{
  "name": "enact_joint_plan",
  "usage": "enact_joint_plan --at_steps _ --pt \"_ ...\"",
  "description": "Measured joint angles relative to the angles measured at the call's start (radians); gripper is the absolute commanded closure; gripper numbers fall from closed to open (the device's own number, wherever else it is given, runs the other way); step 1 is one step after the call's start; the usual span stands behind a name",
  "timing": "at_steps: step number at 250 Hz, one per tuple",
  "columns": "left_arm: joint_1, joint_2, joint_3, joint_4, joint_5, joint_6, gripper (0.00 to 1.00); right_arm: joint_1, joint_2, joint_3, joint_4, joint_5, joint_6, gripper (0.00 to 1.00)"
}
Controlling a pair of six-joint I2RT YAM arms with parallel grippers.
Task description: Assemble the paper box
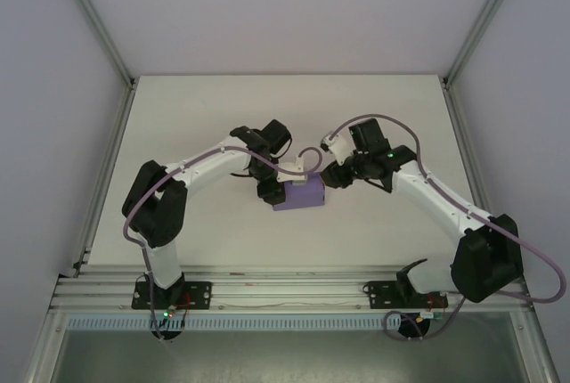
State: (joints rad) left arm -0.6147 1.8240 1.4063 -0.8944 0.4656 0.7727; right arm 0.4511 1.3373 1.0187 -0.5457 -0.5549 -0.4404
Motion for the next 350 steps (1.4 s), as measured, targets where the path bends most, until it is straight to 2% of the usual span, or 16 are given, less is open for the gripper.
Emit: enact_joint_plan --at_steps 27,44,69,112,141,199,242,314,331,350 --pt "0.0 0.001 0.001 -0.001 0.0 -0.001 0.6 0.0 0.011 0.0 0.004 0.005 0.011 0.86" --pt "0.0 0.005 0.007 -0.004 0.0 -0.004 0.6 0.0 0.022 0.0 0.004 0.006 0.015 0.88" --pt "0.0 0.008 0.009 -0.003 -0.002 -0.012 0.6 0.0 0.03 0.0 0.005 0.01 0.026 1.0" --pt "0.0 0.011 0.016 -0.007 -0.003 -0.022 0.6 0.006 0.024 -0.014 0.032 0.022 0.077 1.0" --pt "0.0 0.011 0.016 -0.006 -0.005 -0.03 0.59 0.021 -0.011 -0.067 0.098 0.052 0.176 1.0" --pt "0.0 0.019 0.024 -0.003 -0.006 -0.05 0.58 0.055 -0.113 -0.262 0.352 0.135 0.441 1.0" --pt "0.0 0.028 0.035 -0.003 -0.006 -0.069 0.58 0.066 -0.142 -0.353 0.512 0.179 0.575 1.0" --pt "0.0 0.029 0.035 0.005 -0.009 -0.093 0.57 0.097 -0.151 -0.409 0.611 0.254 0.608 1.0" --pt "0.0 0.029 0.035 0.009 -0.01 -0.098 0.52 0.098 -0.155 -0.441 0.665 0.262 0.6 1.0" --pt "0.0 0.029 0.035 0.02 -0.013 -0.102 0.52 0.103 -0.159 -0.491 0.748 0.272 0.597 1.0"
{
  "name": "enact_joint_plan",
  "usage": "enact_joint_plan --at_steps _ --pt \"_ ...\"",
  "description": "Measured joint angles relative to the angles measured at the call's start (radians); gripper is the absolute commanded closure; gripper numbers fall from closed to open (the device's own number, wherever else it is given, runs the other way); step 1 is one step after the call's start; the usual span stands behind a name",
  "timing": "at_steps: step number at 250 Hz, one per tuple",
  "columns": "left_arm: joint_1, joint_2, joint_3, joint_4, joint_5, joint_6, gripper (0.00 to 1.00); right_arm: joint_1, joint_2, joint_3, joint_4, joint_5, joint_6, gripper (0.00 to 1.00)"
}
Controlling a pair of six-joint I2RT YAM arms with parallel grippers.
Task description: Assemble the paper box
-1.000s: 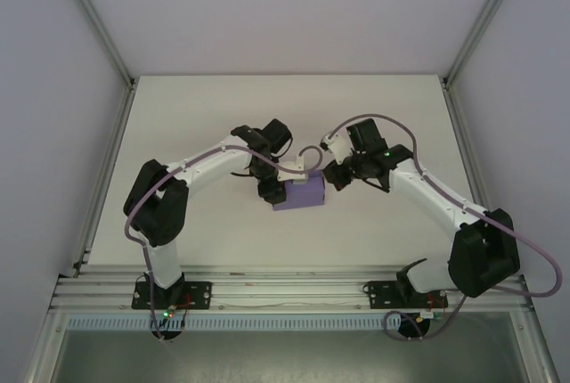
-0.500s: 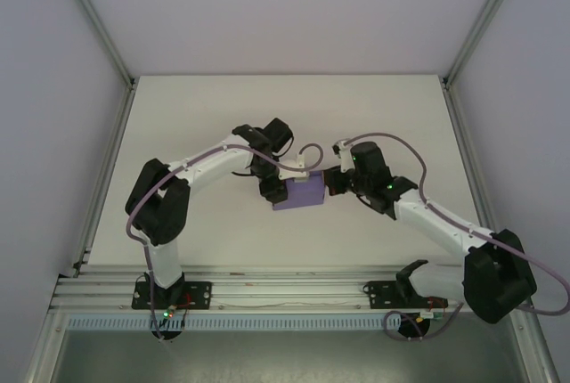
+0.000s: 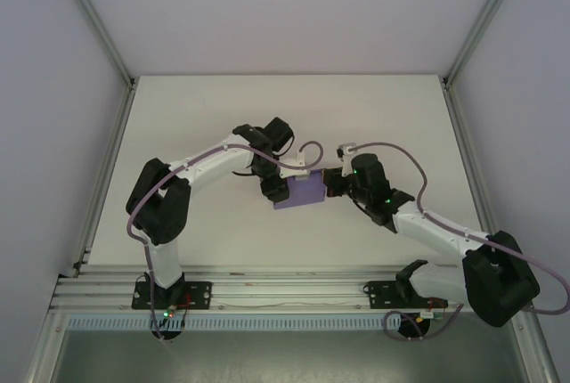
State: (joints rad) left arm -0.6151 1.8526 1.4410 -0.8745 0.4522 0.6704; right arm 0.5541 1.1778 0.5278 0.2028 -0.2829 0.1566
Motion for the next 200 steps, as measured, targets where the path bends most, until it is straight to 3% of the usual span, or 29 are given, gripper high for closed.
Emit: enact_joint_plan --at_steps 21,40,71,88,148,191,200 --pt "0.0 0.0 0.0 0.014 -0.004 0.0 0.51 0.002 -0.003 -0.04 0.075 0.016 0.0 1.0" --pt "0.0 0.0 0.0 0.027 -0.007 -0.004 0.43 0.003 -0.008 -0.053 0.097 0.031 0.0 1.0" --pt "0.0 -0.003 0.0 0.063 -0.016 -0.026 0.19 0.002 -0.018 -0.057 0.085 0.057 -0.004 1.0" --pt "0.0 -0.01 -0.003 0.082 -0.018 -0.036 0.01 0.002 -0.026 -0.055 0.069 0.065 -0.004 1.0" --pt "0.0 -0.154 -0.085 0.163 -0.038 -0.106 0.0 0.033 -0.054 -0.04 -0.003 0.113 -0.002 1.0" --pt "0.0 -0.298 -0.193 0.264 -0.13 -0.27 0.0 0.085 -0.053 -0.008 -0.062 0.174 -0.003 1.0" --pt "0.0 -0.326 -0.219 0.284 -0.159 -0.32 0.06 0.092 -0.053 -0.003 -0.072 0.184 -0.002 1.0"
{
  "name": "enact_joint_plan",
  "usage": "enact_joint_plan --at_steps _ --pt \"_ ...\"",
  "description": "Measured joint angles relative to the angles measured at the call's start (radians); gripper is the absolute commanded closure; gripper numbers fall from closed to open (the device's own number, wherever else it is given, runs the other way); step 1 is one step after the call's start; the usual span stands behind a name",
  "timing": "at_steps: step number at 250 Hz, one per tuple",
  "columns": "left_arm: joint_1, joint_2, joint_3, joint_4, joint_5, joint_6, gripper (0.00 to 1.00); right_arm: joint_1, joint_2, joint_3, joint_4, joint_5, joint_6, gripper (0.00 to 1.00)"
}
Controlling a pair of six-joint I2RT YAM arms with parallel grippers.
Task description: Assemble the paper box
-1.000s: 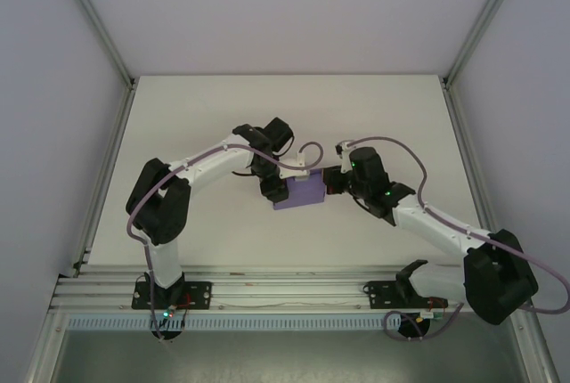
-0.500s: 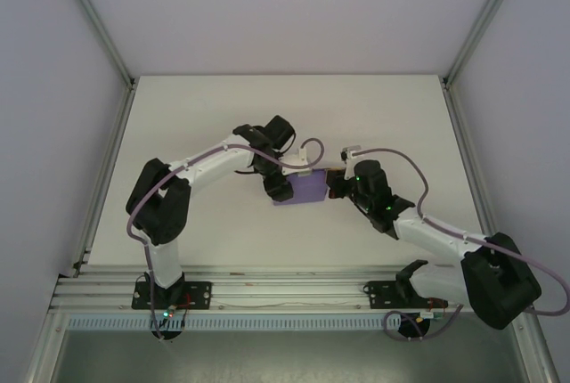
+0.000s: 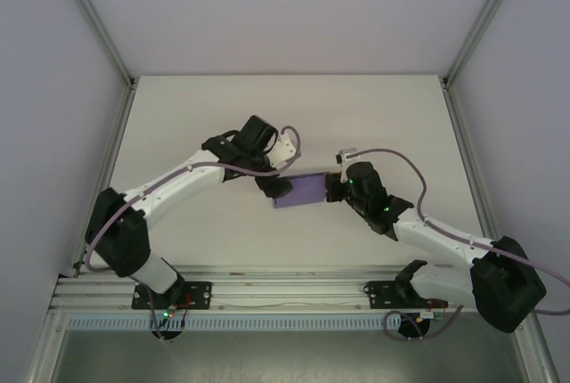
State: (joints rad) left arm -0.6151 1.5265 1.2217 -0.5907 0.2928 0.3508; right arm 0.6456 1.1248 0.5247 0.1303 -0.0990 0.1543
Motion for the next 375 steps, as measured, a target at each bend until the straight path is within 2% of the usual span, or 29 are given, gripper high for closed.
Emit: enact_joint_plan --at_steps 15,40,56,89,119,142,251,284,334,375 --pt "0.0 -0.037 -0.04 0.026 -0.046 -0.071 0.17 0.007 0.0 0.006 -0.013 0.013 0.002 1.0" --pt "0.0 -0.077 -0.09 0.057 -0.093 -0.182 0.25 0.011 0.0 0.017 -0.035 0.029 0.003 1.0" --pt "0.0 -0.094 -0.116 0.08 -0.092 -0.233 0.28 0.013 0.001 0.024 -0.048 0.032 0.003 1.0" --pt "0.0 -0.116 -0.154 0.116 -0.074 -0.296 0.51 0.016 0.008 0.043 -0.078 0.039 0.003 1.0" --pt "0.0 -0.116 -0.158 0.138 -0.059 -0.342 0.62 0.017 0.011 0.058 -0.108 0.053 0.003 1.0" --pt "0.0 -0.116 -0.159 0.15 -0.047 -0.363 0.66 0.018 0.011 0.065 -0.124 0.06 0.007 1.0" --pt "-0.013 -0.1 -0.163 0.162 -0.035 -0.411 0.74 0.034 0.013 0.095 -0.182 0.077 0.032 1.0" --pt "-0.02 -0.089 -0.163 0.161 -0.039 -0.426 0.9 0.051 0.013 0.105 -0.201 0.095 0.053 1.0" --pt "-0.027 -0.089 -0.163 0.161 -0.048 -0.48 0.9 0.072 0.013 0.117 -0.23 0.134 0.093 1.0" --pt "-0.033 -0.089 -0.172 0.161 -0.07 -0.639 0.9 0.136 0.035 0.131 -0.246 0.233 0.139 1.0"
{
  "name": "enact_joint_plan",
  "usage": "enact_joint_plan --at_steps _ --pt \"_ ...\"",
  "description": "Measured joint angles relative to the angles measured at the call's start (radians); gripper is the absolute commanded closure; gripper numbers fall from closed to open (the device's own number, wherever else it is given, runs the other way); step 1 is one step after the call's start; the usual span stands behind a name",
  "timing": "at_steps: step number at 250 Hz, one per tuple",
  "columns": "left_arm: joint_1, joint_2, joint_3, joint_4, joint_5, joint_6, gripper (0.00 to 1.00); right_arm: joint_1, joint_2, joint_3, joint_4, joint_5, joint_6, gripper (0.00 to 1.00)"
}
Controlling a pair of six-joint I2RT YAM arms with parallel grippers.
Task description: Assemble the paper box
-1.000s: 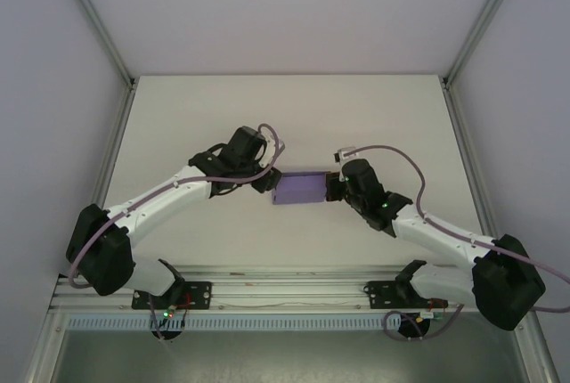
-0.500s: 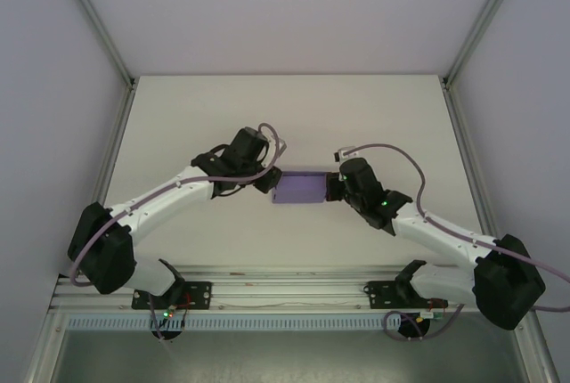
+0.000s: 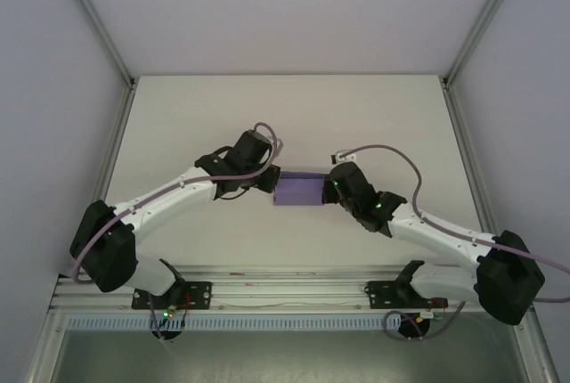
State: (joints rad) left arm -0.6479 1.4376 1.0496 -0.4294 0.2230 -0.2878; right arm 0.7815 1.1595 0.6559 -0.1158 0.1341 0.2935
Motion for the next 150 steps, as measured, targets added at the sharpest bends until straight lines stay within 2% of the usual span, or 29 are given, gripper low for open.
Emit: enact_joint_plan --at_steps 70,101,150 --pt "-0.005 0.0 -0.011 0.001 -0.026 -0.228 0.9 0.09 0.033 0.018 -0.024 0.142 0.081 1.0" --pt "-0.005 0.0 -0.011 0.003 -0.026 -0.277 0.9 0.1 0.047 0.031 -0.034 0.166 0.093 1.0" --pt "-0.005 0.0 -0.013 0.007 -0.03 -0.312 0.96 0.104 0.048 0.032 -0.038 0.177 0.099 1.0"
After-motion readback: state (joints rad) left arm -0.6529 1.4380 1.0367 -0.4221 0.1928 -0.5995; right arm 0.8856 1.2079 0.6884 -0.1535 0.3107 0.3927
